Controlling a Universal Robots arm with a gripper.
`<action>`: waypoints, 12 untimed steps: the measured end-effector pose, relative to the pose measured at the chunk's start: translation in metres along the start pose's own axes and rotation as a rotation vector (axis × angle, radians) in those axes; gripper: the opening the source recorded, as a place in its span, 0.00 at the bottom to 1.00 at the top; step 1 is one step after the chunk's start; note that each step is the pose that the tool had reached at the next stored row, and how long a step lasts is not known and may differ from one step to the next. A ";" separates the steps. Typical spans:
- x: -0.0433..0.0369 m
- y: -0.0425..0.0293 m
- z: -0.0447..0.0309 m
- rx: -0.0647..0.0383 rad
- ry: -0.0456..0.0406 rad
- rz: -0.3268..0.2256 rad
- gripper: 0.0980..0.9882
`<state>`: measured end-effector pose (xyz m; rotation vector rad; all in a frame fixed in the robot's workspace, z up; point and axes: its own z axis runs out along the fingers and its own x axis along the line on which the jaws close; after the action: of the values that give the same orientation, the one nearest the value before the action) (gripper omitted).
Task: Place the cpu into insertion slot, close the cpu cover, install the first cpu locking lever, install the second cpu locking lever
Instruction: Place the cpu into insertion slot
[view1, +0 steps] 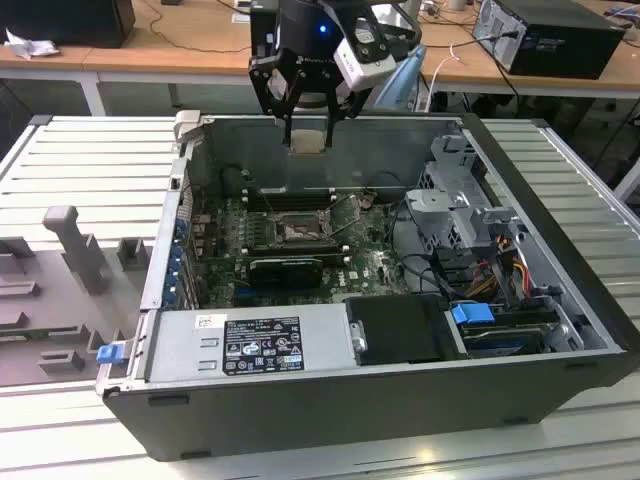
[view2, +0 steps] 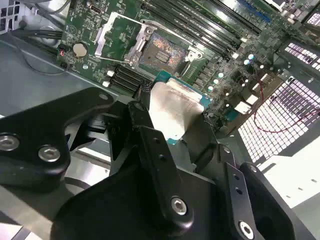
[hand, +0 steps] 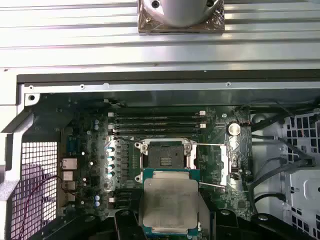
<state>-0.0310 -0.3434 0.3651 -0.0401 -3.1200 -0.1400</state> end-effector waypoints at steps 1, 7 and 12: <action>0.0000 0.0000 0.0000 0.000 0.0000 0.000 0.48; 0.0000 0.0000 0.0005 -0.002 -0.0080 0.089 0.48; -0.0001 -0.0001 0.0011 -0.003 -0.0171 0.190 0.48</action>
<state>-0.0309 -0.3434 0.3641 -0.3380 -3.1105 -0.1417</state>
